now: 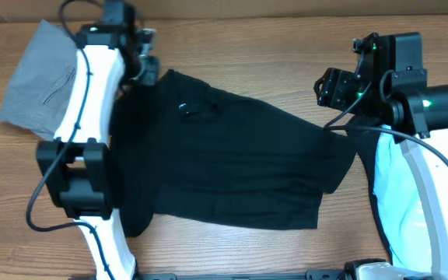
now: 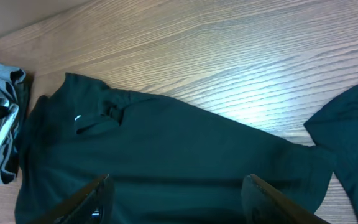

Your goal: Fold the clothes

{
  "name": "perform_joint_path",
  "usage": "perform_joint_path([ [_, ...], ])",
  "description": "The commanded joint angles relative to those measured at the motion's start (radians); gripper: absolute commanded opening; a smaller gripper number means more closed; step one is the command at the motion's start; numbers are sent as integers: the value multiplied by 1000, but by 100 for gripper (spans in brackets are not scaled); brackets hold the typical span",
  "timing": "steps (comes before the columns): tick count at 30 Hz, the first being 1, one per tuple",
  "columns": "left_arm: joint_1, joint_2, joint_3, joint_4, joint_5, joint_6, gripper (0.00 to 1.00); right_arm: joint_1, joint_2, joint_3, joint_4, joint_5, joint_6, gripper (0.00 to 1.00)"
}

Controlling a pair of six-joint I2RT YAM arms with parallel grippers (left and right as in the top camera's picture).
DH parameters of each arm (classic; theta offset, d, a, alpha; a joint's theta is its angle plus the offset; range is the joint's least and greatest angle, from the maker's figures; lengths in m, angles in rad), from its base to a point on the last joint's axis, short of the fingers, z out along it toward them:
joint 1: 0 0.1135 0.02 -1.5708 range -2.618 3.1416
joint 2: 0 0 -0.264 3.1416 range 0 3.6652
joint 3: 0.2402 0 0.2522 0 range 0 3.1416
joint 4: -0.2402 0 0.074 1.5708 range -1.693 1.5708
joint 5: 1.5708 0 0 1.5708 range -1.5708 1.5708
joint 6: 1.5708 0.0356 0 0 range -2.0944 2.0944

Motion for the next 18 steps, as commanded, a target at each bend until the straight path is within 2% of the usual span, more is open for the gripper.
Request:
perform_joint_path([
  [1, -95, 52, -26, 29, 114, 97, 27, -7, -7, 11, 4, 15, 1, 69],
  [4, -153, 115, -27, 34, 103, 125, 4, -7, -7, 11, -7, 14, 1, 70],
  [9, -216, 225, -27, 74, 99, 126, 4, -7, -7, 11, -19, 15, 1, 70],
  [14, -226, 311, -27, 187, 81, 116, 4, -7, -7, 11, -19, 15, 1, 70],
  [18, -202, 376, -27, 293, -58, 20, 4, -7, -7, 11, -19, 15, 1, 70],
])
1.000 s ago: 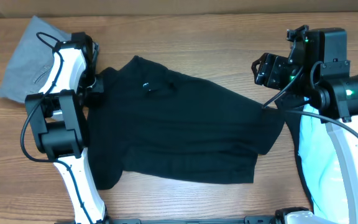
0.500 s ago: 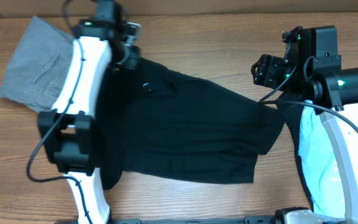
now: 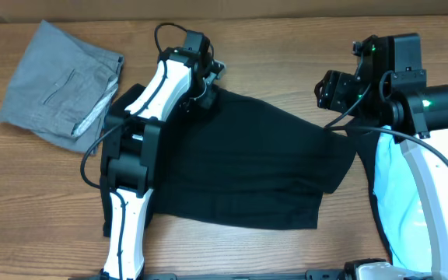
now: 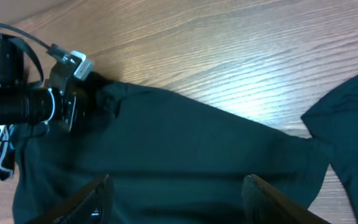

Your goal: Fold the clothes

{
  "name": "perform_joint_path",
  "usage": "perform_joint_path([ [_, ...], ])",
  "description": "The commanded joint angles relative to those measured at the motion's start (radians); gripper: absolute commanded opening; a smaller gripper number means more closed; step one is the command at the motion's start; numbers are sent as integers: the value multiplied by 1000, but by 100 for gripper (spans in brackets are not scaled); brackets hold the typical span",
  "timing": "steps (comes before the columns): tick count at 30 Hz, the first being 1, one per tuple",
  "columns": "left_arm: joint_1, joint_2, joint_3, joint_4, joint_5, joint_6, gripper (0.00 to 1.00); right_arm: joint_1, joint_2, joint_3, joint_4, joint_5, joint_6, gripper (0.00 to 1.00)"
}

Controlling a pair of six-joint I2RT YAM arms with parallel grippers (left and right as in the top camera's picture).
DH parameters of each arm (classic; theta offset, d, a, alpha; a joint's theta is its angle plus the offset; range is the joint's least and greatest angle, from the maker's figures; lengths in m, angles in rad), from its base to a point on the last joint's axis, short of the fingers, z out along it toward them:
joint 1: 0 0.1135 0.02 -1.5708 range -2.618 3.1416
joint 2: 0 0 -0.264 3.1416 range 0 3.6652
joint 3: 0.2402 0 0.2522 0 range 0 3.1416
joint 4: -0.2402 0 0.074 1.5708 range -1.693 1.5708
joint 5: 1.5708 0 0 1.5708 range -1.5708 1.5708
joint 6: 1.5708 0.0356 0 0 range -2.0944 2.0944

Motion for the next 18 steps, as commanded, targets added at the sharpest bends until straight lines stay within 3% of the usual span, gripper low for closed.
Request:
perform_joint_path([
  [1, 34, 105, -6, 89, -179, -93, 4, -7, -8, 11, 4, 9, 0, 70],
  [6, 118, 145, -6, 200, -265, -201, 6, -7, -5, 10, 4, 9, 1, 71],
  [9, 172, 138, 5, 249, -171, -249, 4, -7, 5, 5, 4, 10, 1, 71],
  [13, 206, 135, 71, 243, -16, -222, 16, -7, 54, 5, 5, 17, 19, 71],
  [18, 200, 131, 208, 101, -11, -103, 36, -8, 125, 5, 17, 32, 35, 68],
])
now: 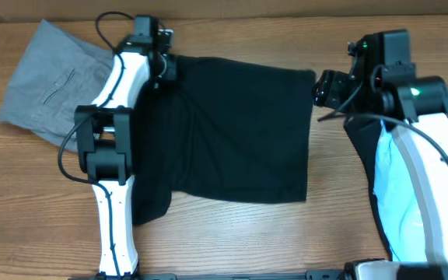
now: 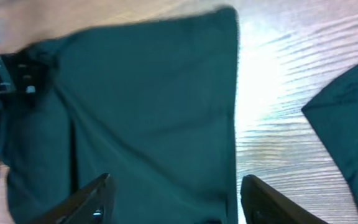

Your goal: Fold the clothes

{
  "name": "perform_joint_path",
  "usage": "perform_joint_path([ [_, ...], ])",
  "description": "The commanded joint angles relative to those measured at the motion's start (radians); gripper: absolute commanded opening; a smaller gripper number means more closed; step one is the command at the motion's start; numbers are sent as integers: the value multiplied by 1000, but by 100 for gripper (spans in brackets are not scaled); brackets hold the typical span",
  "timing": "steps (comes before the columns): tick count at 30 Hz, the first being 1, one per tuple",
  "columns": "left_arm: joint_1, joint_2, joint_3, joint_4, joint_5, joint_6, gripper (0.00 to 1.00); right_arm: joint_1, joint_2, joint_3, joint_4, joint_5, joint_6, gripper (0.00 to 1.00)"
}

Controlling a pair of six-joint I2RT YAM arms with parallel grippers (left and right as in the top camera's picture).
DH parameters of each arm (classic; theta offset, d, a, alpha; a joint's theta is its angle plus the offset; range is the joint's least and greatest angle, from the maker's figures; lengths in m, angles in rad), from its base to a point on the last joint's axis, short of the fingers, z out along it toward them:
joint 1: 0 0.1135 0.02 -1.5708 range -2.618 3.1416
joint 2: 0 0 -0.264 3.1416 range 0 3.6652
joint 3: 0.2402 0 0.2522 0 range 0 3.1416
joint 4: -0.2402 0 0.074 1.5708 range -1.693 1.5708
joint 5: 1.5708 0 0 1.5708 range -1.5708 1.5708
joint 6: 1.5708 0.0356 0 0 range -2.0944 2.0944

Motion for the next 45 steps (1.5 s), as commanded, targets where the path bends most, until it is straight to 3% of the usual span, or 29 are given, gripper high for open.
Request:
perform_joint_path([
  [1, -17, 38, 113, -105, -2, 95, 40, -8, 39, 5, 16, 18, 16, 68],
  [9, -16, -45, 605, -542, -81, 111, 52, -8, -33, 8, -35, 31, 40, 70],
  [11, -16, -89, 684, -601, -81, 119, 56, -8, -32, 7, -78, 39, 73, 74],
  [15, -16, -208, 779, -681, -85, 142, 69, -8, -2, 4, -158, 41, 74, 73],
  [24, -14, -477, 785, -895, -190, 124, 72, -8, 130, -144, -187, 19, 55, 69],
  [32, -14, -615, 754, -950, -266, 120, 88, -8, 203, -439, 44, -91, 57, 66],
  [37, -14, -708, 712, -950, -275, 110, 90, -8, 211, -588, 209, -128, 64, 65],
  [42, -14, -802, 575, -950, -276, 94, 90, -8, 212, -660, 321, -188, 63, 52],
  [45, -14, -839, 468, -950, -290, 82, 91, -8, 212, -669, 333, -198, 59, 30],
])
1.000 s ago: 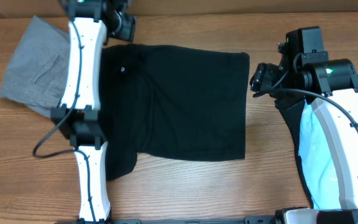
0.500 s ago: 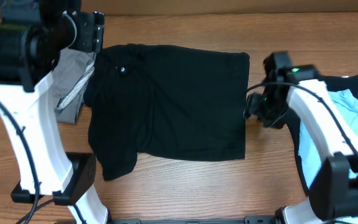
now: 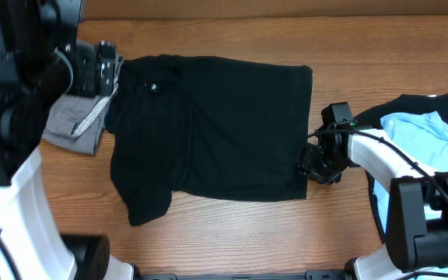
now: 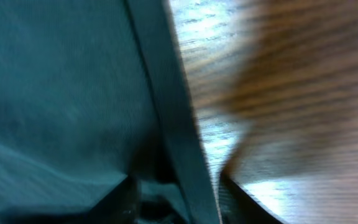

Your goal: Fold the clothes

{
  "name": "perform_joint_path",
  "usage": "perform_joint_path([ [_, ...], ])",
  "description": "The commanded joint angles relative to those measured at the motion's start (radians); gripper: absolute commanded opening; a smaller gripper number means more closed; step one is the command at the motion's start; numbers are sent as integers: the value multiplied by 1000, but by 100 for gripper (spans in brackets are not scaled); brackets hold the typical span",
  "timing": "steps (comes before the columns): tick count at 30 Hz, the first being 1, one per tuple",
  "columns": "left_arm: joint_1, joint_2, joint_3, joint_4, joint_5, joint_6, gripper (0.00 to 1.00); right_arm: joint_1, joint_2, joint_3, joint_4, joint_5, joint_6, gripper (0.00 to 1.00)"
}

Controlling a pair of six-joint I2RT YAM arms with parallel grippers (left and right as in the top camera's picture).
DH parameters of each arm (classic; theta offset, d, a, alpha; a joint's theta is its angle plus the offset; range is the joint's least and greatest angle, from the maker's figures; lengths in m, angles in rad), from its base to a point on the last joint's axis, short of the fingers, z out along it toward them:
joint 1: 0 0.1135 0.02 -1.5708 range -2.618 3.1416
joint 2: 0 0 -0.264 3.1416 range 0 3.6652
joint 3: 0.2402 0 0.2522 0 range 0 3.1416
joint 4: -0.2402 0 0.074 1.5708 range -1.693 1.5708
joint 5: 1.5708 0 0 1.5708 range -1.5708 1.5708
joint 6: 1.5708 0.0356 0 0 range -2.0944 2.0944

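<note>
A black T-shirt (image 3: 216,124) lies spread flat across the middle of the table, its collar end at the left. My right gripper (image 3: 315,166) is low at the shirt's lower right corner. In the right wrist view its fingers (image 4: 128,198) stand on either side of the hem (image 4: 166,118) with a gap still between them, so this gripper (image 4: 176,202) is open. My left gripper (image 3: 106,68) is by the shirt's upper left corner. Its arm rises close to the camera, and the jaws are too hidden to read.
Folded grey trousers (image 3: 80,120) lie left of the shirt, partly under my left arm. A light blue shirt (image 3: 426,128) and another dark garment (image 3: 383,120) are piled at the right edge. A cardboard wall runs along the back.
My right gripper was high beside the shirt's upper right corner; now it is down at the lower right hem with narrower jaws. My left arm has risen toward the camera. The shirt lies much the same.
The shirt first lay slanted and rumpled, my left gripper at its upper left end and my right gripper raised and open. Then the shirt lay squared, its top edge along the back. Now my right gripper straddles the lower right hem.
</note>
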Motion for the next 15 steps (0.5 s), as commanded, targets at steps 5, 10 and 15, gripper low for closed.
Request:
perform_joint_path([
  [5, 0, -50, -272, 0, -87, -48, 92, -8, 14, -26, -15, 61, 26, 4],
  [10, 18, -49, -414, 0, -124, -71, 96, -87, 14, 35, -110, 195, 102, 4],
  [15, 43, -49, -517, 0, -101, -94, 98, -217, 13, 66, -161, 229, 109, 4],
])
